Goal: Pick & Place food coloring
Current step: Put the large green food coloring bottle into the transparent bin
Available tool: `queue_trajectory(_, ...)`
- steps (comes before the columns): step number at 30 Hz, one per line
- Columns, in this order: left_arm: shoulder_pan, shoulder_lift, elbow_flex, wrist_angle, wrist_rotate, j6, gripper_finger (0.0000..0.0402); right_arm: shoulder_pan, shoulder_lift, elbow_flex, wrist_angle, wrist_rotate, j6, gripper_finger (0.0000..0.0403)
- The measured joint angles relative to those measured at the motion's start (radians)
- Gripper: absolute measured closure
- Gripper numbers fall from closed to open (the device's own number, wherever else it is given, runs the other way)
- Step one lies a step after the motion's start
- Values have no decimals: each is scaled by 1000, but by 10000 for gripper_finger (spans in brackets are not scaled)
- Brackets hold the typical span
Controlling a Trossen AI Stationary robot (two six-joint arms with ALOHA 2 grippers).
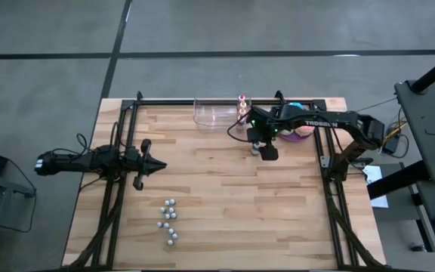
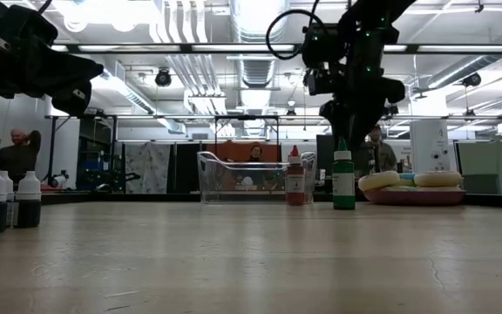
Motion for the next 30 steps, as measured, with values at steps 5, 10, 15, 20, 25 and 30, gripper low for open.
queue_trajectory(5, 0, 0, 0, 0, 0, 0, 402, -2, 0, -23, 33, -2, 18, 136)
queue_trajectory(10, 0, 0, 0, 0, 0, 0, 402, -3, 0, -28, 44, -1, 19, 147)
queue_trajectory(15, 0, 0, 0, 0, 0, 0, 402, -5, 0, -28, 47, -1, 19, 173)
queue_trajectory(20, 0, 0, 0, 0, 0, 0, 402, -8, 0, -29, 51, -1, 19, 209)
queue_trajectory(25, 0, 0, 0, 0, 0, 0, 402, -10, 1, -29, 54, -1, 19, 249)
queue_trajectory(30, 0, 0, 0, 0, 0, 0, 402, -10, 11, -29, 58, -2, 38, 289)
